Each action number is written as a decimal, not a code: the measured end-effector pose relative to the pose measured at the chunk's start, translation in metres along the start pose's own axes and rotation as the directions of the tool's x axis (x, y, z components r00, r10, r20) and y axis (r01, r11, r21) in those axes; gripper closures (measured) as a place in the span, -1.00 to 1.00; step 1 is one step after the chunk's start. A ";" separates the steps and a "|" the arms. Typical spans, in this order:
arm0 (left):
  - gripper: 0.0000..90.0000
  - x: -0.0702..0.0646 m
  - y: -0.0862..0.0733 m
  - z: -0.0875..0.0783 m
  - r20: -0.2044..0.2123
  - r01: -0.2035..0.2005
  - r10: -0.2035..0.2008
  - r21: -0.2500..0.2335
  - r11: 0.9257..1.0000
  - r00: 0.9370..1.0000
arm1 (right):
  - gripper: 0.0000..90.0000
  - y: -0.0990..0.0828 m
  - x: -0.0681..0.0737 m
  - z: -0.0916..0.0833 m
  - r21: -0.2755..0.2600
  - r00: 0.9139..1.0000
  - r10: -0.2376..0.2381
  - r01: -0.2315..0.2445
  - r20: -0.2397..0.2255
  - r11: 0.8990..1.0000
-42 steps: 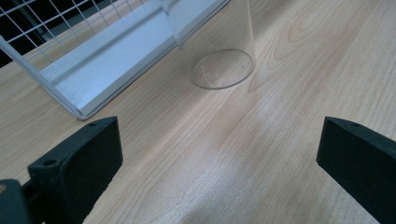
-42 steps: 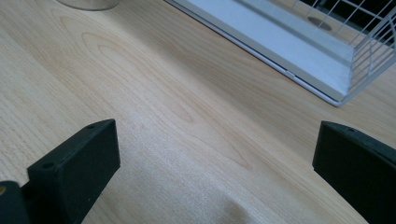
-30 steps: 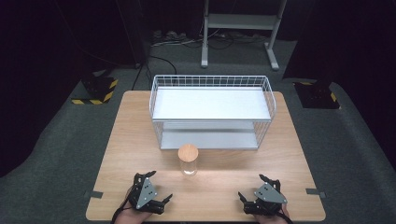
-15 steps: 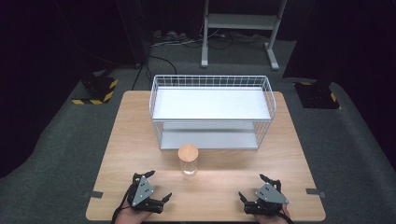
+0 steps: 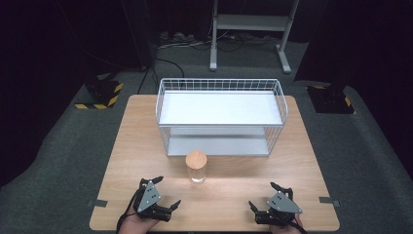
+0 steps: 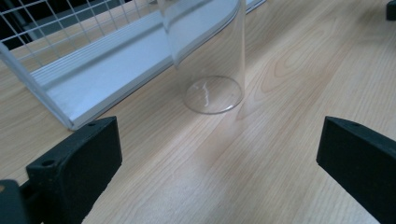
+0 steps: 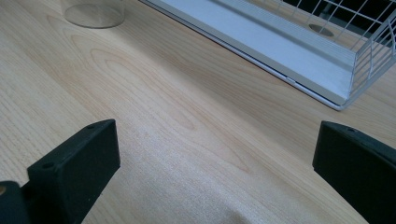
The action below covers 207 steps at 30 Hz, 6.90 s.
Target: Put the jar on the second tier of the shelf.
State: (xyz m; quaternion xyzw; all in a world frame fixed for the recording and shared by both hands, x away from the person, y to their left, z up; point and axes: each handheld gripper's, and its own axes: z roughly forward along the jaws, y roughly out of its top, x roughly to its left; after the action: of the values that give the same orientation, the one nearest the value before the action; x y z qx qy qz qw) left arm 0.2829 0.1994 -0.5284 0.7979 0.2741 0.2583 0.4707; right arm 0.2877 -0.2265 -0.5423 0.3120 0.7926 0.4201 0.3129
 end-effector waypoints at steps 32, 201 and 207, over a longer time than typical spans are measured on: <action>-0.99 0.003 0.034 0.021 0.041 0.076 -0.074 -0.051 0.996 0.996 | -1.00 0.000 -0.002 -0.001 -0.009 1.000 0.015 -0.015 -0.012 1.000; -0.41 0.042 0.145 0.023 0.043 0.065 -0.054 -0.304 0.950 0.998 | -1.00 -0.002 -0.005 -0.003 -0.037 0.999 0.034 -0.036 -0.034 0.999; -0.41 0.046 0.157 0.016 0.034 0.049 -0.040 -0.326 0.944 0.999 | -1.00 -0.002 -0.005 -0.004 -0.038 0.999 0.037 -0.038 -0.034 0.999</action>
State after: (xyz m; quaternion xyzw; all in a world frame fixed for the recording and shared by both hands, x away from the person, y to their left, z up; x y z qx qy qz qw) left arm 0.3573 0.1570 -0.3885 0.7058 0.2391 0.2785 0.6059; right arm 0.2874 -0.2326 -0.5413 0.3138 0.7835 0.4462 0.2977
